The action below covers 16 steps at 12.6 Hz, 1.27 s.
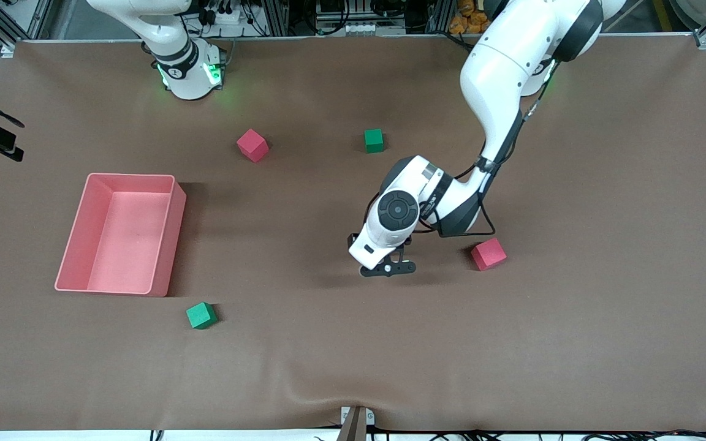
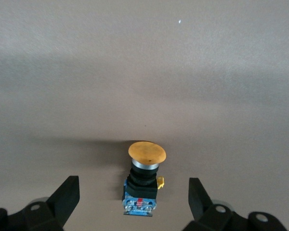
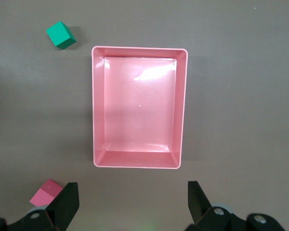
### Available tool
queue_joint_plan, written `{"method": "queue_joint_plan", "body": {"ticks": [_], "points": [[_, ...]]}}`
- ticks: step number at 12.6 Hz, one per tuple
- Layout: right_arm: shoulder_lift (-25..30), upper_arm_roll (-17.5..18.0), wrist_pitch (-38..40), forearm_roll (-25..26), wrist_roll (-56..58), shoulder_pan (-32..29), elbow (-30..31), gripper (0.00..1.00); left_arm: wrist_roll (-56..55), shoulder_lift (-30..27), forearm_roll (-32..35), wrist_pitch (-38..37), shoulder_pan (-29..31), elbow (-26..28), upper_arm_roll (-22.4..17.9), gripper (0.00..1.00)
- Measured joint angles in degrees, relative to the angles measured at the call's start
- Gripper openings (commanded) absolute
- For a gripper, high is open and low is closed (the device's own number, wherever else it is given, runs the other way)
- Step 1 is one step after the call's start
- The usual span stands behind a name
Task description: Place and upright button with both arms
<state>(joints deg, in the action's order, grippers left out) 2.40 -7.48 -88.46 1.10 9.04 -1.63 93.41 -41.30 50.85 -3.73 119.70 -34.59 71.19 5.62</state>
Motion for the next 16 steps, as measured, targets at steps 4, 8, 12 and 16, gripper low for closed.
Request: {"method": "queue_joint_plan", "body": {"ticks": [4, 8, 12, 16], "points": [[-0.03, 0.78, 0.96, -0.81, 0.0, 0.47, -0.31, 1.0, -0.81, 1.28, -0.07, 0.76, -0.59, -0.03, 0.05, 1.0], [-0.04, 0.92, 2.34, -1.13, 0.01, 0.62, -1.06, 1.0, -1.45, 2.3, -0.07, 1.37, -1.39, -0.03, 0.04, 0.88], [-0.19, 0.96, 2.52, -1.22, 0.02, 0.79, -1.07, 1.0, -1.49, 2.49, -1.03, 1.38, -1.34, -0.04, -0.05, 0.82], [-0.27, 0.97, 2.53, -1.24, 0.02, 1.15, -1.14, 1.0, -1.48, 3.13, -1.06, 1.38, -1.32, -0.04, -0.1, 0.75]]}}
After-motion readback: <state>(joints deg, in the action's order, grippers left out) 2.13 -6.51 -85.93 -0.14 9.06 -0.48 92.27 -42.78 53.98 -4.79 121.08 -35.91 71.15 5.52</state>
